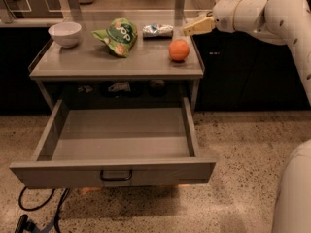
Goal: Place orange into top drawer
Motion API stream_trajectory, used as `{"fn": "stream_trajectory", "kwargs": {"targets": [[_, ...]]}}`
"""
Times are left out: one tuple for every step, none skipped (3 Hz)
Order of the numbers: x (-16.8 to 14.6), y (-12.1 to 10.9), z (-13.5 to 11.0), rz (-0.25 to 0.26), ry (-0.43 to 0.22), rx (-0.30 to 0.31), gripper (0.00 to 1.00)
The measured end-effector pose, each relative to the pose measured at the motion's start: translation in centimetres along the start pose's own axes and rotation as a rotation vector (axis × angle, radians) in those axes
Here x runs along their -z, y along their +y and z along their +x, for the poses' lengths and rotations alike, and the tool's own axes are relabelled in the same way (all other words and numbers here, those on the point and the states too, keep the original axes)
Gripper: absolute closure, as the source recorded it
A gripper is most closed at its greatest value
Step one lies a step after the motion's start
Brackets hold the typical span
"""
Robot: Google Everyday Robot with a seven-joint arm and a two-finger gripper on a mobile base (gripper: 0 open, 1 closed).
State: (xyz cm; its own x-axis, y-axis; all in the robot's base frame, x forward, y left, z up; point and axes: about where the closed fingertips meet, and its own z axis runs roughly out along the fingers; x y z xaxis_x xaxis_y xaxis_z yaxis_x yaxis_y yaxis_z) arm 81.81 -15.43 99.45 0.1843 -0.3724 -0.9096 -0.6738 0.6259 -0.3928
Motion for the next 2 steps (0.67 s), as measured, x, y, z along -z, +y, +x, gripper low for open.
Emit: {"fn": "stream_trajectory", "kwargs": {"targets": [[-0.01, 0.01, 0.0, 0.0, 0.0, 0.0, 0.0], [-0.59, 0.53, 0.47, -0.034, 0.022, 0.002, 0.0]]}}
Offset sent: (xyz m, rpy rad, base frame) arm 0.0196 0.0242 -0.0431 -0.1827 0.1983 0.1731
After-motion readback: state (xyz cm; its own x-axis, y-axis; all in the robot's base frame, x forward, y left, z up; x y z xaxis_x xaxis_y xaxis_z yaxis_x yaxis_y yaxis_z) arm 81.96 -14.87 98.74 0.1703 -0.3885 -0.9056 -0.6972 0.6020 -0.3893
